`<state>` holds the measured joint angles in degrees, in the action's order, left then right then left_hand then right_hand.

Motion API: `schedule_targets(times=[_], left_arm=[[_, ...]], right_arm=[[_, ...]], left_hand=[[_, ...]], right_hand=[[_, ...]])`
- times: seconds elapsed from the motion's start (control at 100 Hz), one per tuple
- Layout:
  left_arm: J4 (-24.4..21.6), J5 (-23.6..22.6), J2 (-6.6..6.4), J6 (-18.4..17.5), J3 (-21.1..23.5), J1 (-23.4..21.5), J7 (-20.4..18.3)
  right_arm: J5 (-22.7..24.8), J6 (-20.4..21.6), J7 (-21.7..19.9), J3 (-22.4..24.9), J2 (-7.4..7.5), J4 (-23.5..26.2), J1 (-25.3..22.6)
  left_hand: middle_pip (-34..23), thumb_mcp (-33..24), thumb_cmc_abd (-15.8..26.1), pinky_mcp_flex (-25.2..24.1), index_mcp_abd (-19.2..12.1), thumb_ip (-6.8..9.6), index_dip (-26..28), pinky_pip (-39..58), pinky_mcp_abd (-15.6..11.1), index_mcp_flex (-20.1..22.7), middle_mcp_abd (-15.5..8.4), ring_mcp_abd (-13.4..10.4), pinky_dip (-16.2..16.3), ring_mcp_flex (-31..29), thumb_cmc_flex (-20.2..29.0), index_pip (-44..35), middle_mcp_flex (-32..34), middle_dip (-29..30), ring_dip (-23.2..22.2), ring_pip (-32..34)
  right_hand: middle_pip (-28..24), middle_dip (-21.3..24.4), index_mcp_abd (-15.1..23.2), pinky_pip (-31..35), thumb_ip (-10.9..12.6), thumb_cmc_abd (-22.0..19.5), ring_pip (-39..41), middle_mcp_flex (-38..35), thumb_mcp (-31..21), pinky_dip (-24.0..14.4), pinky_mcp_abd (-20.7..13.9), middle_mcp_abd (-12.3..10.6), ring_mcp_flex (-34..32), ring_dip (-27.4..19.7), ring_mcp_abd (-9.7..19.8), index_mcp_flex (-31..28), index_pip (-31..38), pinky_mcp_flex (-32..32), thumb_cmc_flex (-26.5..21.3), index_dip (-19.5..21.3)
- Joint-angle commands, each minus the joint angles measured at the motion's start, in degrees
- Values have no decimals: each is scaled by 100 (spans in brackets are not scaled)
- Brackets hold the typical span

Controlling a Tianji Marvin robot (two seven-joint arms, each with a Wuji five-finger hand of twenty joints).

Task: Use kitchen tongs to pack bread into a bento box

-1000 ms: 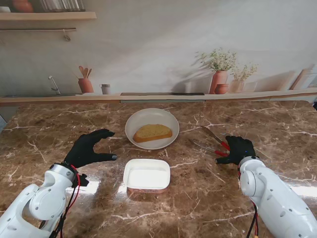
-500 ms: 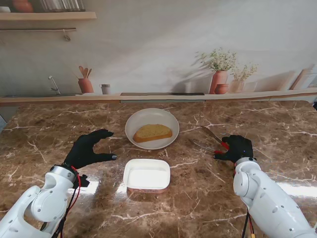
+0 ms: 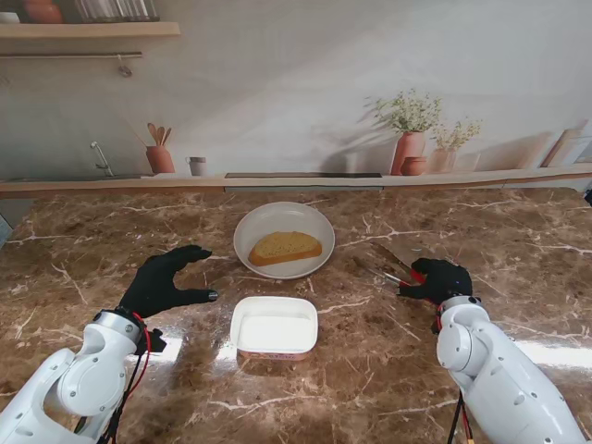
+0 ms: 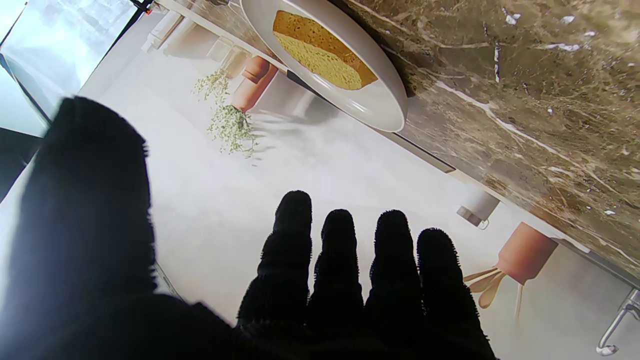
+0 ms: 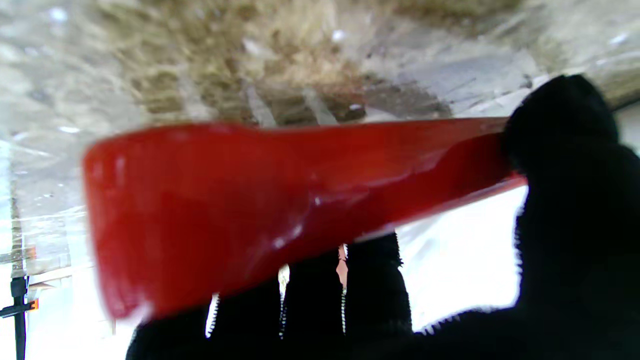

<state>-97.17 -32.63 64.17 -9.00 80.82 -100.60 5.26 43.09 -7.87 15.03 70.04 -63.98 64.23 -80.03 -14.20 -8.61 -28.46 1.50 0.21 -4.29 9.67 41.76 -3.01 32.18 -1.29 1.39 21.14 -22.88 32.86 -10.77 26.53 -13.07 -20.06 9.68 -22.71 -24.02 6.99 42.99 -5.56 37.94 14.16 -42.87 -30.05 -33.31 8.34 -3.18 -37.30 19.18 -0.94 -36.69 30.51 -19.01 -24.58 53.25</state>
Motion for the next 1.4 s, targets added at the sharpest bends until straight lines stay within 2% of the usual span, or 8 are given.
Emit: schedule_targets(times=[0.0, 0.06, 0.2, 0.34, 0.44, 0.89, 1.15, 1.39], left_arm=[[0, -21, 1, 11, -6, -38, 6], [2, -27, -1, 10, -5, -35, 1], [13, -49, 0, -13, -5, -22, 24], [20, -54, -7, -55, -14, -8, -4], [23, -42, -14, -75, -28, 1, -41], [-40, -95, -43, -65, 10, 2, -168], [-183, -127, -71, -7, 66, -9, -326], [-221, -135, -78, 36, 60, 8, -372]], right_arm=[[-111, 36, -81, 15, -33, 29, -76], [-183, 61, -94, 55, -44, 55, -89], [-315, 91, -184, 106, -55, 88, -107], [-259, 210, -194, 111, -36, 88, -114], [-179, 306, -126, 107, -26, 65, -109], [-301, 676, 183, 68, -87, -62, -80], [-229, 775, 152, 367, -79, 483, -298], [-39, 986, -227, 647, 6, 1097, -492]], left_hand=[[84, 55, 149, -154, -186, 153, -3, -144, -275, -55, -218, -322, -97, 201, 79, -78, -189, 58, 41, -197], [82, 37, 141, -154, -187, 156, -3, -144, -277, -60, -220, -321, -97, 203, 88, -77, -190, 57, 40, -197], [75, 1, 130, -160, -192, 156, 5, -142, -274, -34, -218, -320, -96, 203, 88, -95, -189, 53, 36, -191], [72, -46, 112, -191, -191, 154, 20, -156, -285, -1, -202, -323, -102, 216, 82, -124, -200, 50, 35, -190], [69, -82, 87, -204, -174, 154, 27, -166, -291, 10, -203, -321, -107, 222, 90, -136, -204, 48, 34, -188], [61, -340, 13, -233, -178, 134, 46, -187, -299, 17, -208, -343, -120, 228, 26, -166, -205, 42, 42, -192], [70, -468, -1, -231, -189, 118, 45, -200, -297, 6, -211, -344, -128, 233, -36, -160, -207, 47, 49, -202], [69, -564, -11, -231, -175, 107, 47, -206, -303, 14, -207, -338, -131, 236, -76, -163, -206, 48, 52, -205]], right_hand=[[-125, -158, 409, 584, -116, -178, 598, -137, -246, -199, 222, -144, -948, 298, -139, -131, 647, -531, -541, 90], [-297, -281, 354, 1437, -140, -131, 866, -246, -330, 50, 249, -156, -1540, 590, -43, -47, 687, -1187, -633, 58], [-783, -549, 162, 3072, -189, -71, 1904, -529, -428, 54, 12, -233, -2359, 1155, 264, 74, 595, -2217, -747, -121], [-1257, -876, -1, 4501, -213, -85, 3536, -1074, -379, -140, -457, -281, -2542, 1780, 558, -232, 331, -2668, -736, -595], [-1322, -984, -90, 5018, -227, -110, 4280, -1370, -305, -272, -662, -277, -2616, 1933, 644, -403, 14, -2811, -698, -1062], [-1528, -1318, 34, 5516, -292, -77, 5067, -2075, -390, -265, -764, -303, -2934, 2183, 704, -849, -300, -3119, -766, -1873], [-1416, -1313, 97, 5550, -284, -135, 5025, -2108, -350, -273, -770, -292, -2891, 2182, 661, -839, -343, -3095, -692, -1994], [-1290, -1302, -15, 5569, -261, -189, 4977, -2029, -285, -284, -827, -262, -2815, 2194, 635, -638, -541, -3073, -571, -2166]])
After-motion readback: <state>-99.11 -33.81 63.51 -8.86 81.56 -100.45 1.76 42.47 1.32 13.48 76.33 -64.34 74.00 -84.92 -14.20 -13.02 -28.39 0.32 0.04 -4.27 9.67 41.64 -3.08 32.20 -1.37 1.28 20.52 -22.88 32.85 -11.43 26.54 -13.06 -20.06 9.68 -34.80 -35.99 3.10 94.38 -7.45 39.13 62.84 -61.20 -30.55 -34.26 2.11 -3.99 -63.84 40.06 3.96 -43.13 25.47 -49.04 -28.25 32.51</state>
